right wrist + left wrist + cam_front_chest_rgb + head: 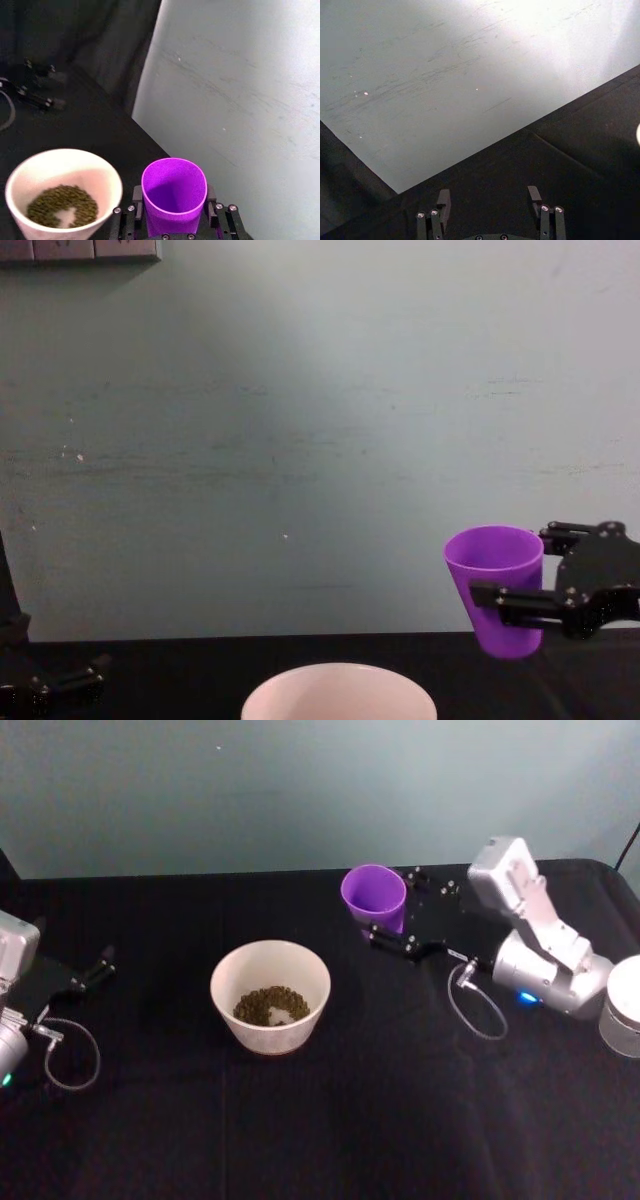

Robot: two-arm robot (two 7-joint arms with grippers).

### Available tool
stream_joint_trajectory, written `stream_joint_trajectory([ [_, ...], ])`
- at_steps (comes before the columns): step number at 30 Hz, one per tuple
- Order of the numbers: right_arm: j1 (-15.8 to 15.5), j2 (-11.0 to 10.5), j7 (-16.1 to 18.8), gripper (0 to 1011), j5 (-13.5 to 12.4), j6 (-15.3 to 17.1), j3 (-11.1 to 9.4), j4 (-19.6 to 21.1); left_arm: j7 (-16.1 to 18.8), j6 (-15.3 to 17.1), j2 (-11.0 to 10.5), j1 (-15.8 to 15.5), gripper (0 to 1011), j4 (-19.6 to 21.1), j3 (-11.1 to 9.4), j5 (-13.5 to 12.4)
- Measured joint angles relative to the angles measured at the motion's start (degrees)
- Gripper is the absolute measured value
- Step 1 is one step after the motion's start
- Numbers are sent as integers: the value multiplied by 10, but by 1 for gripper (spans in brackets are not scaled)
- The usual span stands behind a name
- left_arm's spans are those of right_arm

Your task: Pick up the cup and pour the mung beans from the cup into the bowl.

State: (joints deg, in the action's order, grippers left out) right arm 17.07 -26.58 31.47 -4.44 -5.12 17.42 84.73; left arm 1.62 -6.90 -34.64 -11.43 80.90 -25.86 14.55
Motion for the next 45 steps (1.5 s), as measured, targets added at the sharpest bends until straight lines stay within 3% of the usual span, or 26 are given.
stream_joint_trajectory([
  [6, -3, 6, 31, 720, -65, -18, -5, -42, 0, 0, 0, 0, 1000, 0, 0, 0],
  [7, -3, 6, 31, 720, -65, -18, -5, -42, 0, 0, 0, 0, 1000, 0, 0, 0],
  [10, -1, 15, 41, 720, -92, -8, -2, -65, 0, 0, 0, 0, 1000, 0, 0, 0],
  [14, 1, 20, 42, 720, -108, 3, 1, -79, 0, 0, 0, 0, 1000, 0, 0, 0],
  [21, -1, 30, 22, 720, -146, 50, -6, -103, 0, 0, 0, 0, 1000, 0, 0, 0],
  [27, -2, 30, 10, 720, -153, 53, 0, -112, 0, 0, 0, 0, 1000, 0, 0, 0],
  [37, 6, 25, 11, 720, -138, -4, 30, -131, 0, 0, 0, 0, 1000, 0, 0, 0],
  [45, 6, 28, -11, 720, -122, -15, 37, -136, 0, 0, 0, 0, 1000, 0, 0, 0],
])
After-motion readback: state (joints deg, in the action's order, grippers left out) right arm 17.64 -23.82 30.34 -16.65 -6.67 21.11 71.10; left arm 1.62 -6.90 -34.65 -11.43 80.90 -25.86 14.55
